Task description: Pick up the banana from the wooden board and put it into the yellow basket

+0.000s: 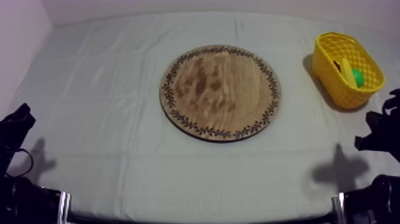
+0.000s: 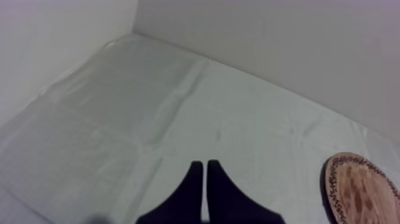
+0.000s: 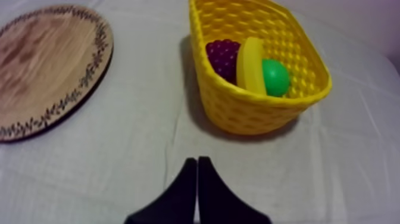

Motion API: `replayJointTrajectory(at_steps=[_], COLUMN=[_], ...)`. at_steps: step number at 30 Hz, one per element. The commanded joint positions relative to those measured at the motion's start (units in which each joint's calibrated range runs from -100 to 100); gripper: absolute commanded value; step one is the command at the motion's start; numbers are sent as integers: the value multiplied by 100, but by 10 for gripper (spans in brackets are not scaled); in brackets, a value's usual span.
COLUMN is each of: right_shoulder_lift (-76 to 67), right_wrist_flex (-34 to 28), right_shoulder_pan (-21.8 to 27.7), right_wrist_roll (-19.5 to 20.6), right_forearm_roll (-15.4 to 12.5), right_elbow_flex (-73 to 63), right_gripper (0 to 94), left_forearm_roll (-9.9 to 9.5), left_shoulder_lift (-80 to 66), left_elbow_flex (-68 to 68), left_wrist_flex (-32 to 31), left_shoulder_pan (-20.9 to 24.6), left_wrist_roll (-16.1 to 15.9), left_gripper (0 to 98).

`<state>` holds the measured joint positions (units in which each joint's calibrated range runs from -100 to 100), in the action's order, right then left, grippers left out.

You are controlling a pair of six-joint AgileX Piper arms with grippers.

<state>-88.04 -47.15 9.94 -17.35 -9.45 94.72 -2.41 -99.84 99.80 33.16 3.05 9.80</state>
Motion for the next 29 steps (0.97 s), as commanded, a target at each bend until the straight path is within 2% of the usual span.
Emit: replayJointTrajectory(at_steps=[1,7,15,29], right_shoulder_lift=[-431,-739,-778,-780], right_wrist_flex=[-3,223,888,974], right_shoulder_pan=[-38,-111,-153,-138], right_wrist_roll=[531,715,378,419], right_forearm_roll=[144,434,700,756], right_elbow_flex=[10,201,450,483], right_gripper=[2,3,4,4], left_forearm_roll=[-1,-1,-1,-1], left_shoulder_lift=[2,2,2,2], left_elbow_flex=[-2,-2,-2,-2], left_wrist_flex=[-1,-1,-1,-1], left_shoulder_pan=[2,2,2,2], left_wrist_roll=[-1,-2,-1,-1], left_gripper=[1,1,1,1])
